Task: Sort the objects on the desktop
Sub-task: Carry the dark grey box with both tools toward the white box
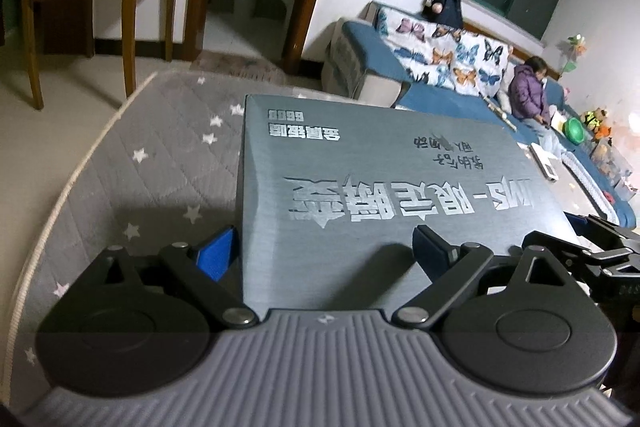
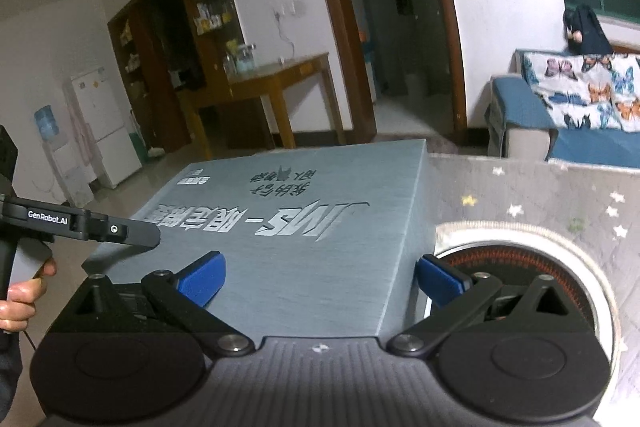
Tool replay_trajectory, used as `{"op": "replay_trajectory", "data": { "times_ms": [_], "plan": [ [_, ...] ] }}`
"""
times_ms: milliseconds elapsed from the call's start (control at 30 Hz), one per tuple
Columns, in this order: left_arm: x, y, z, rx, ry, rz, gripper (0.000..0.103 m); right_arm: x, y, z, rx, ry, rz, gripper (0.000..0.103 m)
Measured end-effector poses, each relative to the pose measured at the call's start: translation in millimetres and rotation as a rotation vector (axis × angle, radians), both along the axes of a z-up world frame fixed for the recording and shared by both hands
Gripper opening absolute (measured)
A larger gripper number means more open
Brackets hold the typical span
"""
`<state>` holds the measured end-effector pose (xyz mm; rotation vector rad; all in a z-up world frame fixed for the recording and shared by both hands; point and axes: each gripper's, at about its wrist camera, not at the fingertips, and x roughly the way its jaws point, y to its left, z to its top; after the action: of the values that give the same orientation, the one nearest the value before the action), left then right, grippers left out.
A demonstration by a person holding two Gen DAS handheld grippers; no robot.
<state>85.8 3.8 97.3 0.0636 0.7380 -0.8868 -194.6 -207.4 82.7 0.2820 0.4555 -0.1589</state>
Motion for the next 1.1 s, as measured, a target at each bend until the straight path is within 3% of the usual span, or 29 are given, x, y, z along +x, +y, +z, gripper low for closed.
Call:
{"op": "replay_trajectory", "data": {
  "times_ms": [300, 567, 1100],
  "plan": [
    [-47.5, 29.2, 15.3, -0.024, -0.035, -0.018, 0.093, -32.3, 16.4, 16.0, -0.013, -0.076, -0.021, 0.103],
    [-101.6, 59.5, 10.2, -0.005, -0.108, -0.002, 0.093, -71.1, 48.3, 5.8, -0.046, -0.092, -0.027, 0.103],
    [-158.6, 103.9, -30.5, 0.05, -0.043, -0.041, 0.093, -130.2, 98.6, -30.5, -0.024, -0.039, -0.053, 0.103]
  ]
}}
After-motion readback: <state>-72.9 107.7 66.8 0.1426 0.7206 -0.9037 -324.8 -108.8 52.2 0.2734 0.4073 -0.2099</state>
